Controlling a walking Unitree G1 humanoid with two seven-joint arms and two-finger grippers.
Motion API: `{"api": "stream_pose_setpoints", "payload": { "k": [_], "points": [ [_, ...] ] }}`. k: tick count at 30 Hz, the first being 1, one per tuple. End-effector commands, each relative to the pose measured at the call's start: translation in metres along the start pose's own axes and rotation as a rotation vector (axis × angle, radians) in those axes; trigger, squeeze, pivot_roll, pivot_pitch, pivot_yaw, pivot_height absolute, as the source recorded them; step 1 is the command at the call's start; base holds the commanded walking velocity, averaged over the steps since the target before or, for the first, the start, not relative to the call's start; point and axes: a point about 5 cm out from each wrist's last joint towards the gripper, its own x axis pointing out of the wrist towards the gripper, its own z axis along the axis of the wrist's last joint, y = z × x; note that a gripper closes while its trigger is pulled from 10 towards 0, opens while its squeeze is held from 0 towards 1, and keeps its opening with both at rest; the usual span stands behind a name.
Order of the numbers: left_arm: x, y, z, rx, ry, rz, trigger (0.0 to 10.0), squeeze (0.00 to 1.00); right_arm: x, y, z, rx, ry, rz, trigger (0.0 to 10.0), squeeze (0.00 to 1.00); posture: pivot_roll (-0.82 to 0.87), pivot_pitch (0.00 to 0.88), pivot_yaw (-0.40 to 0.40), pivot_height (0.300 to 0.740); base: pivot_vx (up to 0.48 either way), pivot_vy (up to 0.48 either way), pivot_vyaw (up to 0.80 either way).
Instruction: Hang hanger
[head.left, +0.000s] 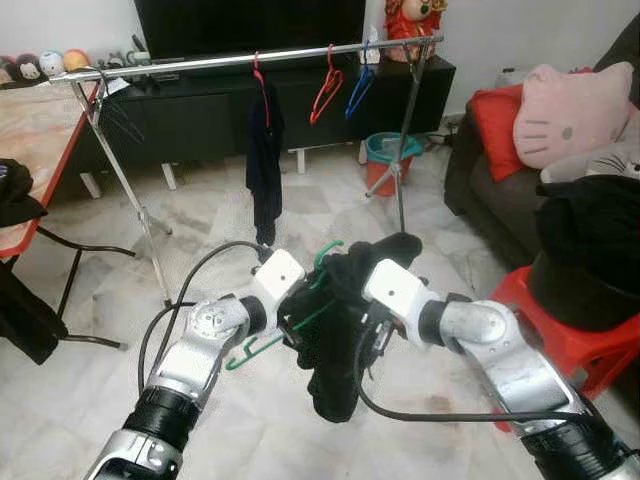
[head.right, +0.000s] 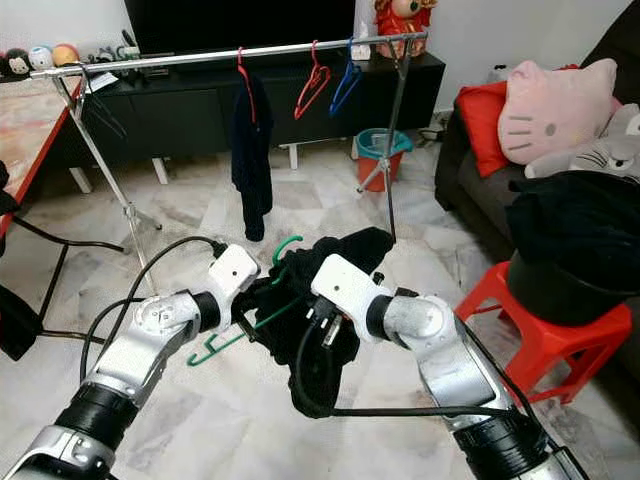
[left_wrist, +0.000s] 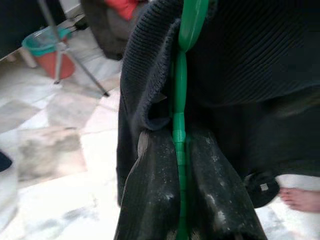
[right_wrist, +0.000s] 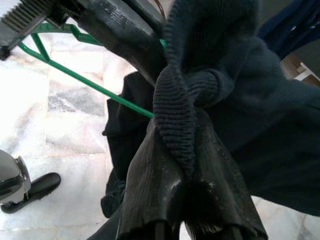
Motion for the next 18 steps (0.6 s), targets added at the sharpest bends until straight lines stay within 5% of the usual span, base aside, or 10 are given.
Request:
{"api": "stream_pose_setpoints", "payload": {
  "k": [1,9,10,12,13,18],
  "points": [
    [-0.0012,-0.0007,0.0138,0.004,-0.068,-0.026,10.0,0.00,-0.0023,-0.0027,-0.0011,0.009,-0.010,-0.011,10.0,0.00,0.08,0.000,-0.001,0.740,0.000,0.000,0.00],
    [-0.0022,-0.0101,0.0108,-0.020,-0.073,-0.097,10.0,0.00,-0.0016,-0.0023,-0.0074,0.013,-0.003,-0.003,10.0,0.00,0.08,0.000,-0.003,0.740,0.000,0.000,0.00],
    [-0.0020,-0.0095,0.0100,-0.024,-0.075,-0.089,10.0,0.00,-0.0015,-0.0019,-0.0076,0.011,-0.005,0.003,10.0,0.24,0.08,0.000,-0.003,0.740,0.000,0.000,0.00],
    [-0.0017,-0.0087,0.0097,-0.031,-0.076,-0.080,10.0,0.00,-0.0015,-0.0020,-0.0079,0.010,-0.005,0.003,10.0,0.24,0.08,0.000,-0.003,0.740,0.000,0.000,0.00],
    [-0.0015,-0.0086,0.0097,-0.031,-0.074,-0.080,10.0,0.00,-0.0016,-0.0020,-0.0083,0.009,-0.004,0.003,10.0,0.98,0.08,0.000,-0.003,0.740,0.000,0.000,0.00],
    [-0.0007,-0.0074,0.0103,-0.033,-0.078,-0.071,10.0,0.00,-0.0024,-0.0016,-0.0103,-0.003,0.007,0.012,10.0,1.00,0.07,0.000,-0.004,0.740,0.000,0.000,0.00]
  ]
}}
